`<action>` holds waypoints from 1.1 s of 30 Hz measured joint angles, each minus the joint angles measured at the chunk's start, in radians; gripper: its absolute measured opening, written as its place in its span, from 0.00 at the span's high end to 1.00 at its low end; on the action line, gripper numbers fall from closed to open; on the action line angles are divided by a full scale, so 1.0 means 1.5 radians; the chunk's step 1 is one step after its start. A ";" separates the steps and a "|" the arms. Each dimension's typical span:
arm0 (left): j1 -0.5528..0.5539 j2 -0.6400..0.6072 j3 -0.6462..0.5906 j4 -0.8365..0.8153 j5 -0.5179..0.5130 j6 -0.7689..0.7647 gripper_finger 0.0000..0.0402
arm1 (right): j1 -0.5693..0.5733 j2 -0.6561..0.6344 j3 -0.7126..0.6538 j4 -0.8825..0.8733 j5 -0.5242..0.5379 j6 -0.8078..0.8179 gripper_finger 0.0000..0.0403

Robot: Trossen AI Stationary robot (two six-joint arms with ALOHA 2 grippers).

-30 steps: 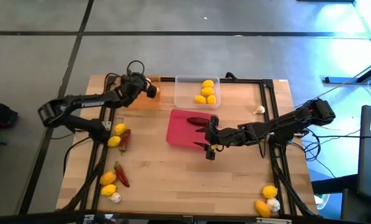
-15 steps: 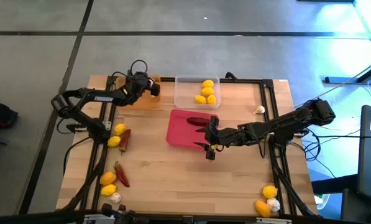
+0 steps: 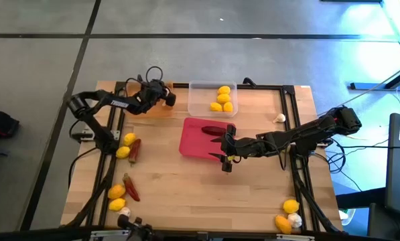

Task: Sort produce into baskets
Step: Put the white garlic in the orange bin

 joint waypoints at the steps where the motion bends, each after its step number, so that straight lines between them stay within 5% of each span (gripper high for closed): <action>1: 0.001 0.005 0.000 -0.002 0.003 0.000 0.91 | 0.000 0.000 0.000 0.000 0.000 0.000 0.40; 18: 0.002 -0.011 0.000 -0.012 0.011 0.020 0.66 | 0.000 0.000 0.000 0.000 0.000 0.000 0.40; 33: -0.043 -0.265 0.000 -0.216 0.010 0.044 0.63 | 0.000 0.000 0.000 0.002 0.000 0.002 0.40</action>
